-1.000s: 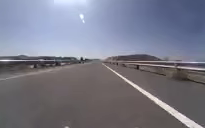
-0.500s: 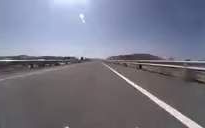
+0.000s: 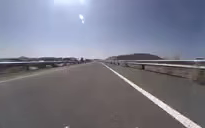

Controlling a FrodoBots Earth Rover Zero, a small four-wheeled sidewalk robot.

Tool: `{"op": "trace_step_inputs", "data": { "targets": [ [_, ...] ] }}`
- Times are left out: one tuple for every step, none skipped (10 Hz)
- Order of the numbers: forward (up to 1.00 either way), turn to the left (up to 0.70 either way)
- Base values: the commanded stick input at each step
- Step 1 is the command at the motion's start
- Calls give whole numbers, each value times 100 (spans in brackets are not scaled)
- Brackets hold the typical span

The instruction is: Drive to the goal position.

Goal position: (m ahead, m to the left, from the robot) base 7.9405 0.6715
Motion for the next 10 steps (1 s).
{"op": "trace_step_inputs", "data": {
  "targets": [
    [100,0],
    [100,0],
    [100,0],
    [100,0],
    [100,0],
    [100,0],
    [100,0],
    [100,0],
    [100,0],
    [100,0]
  ]
}}
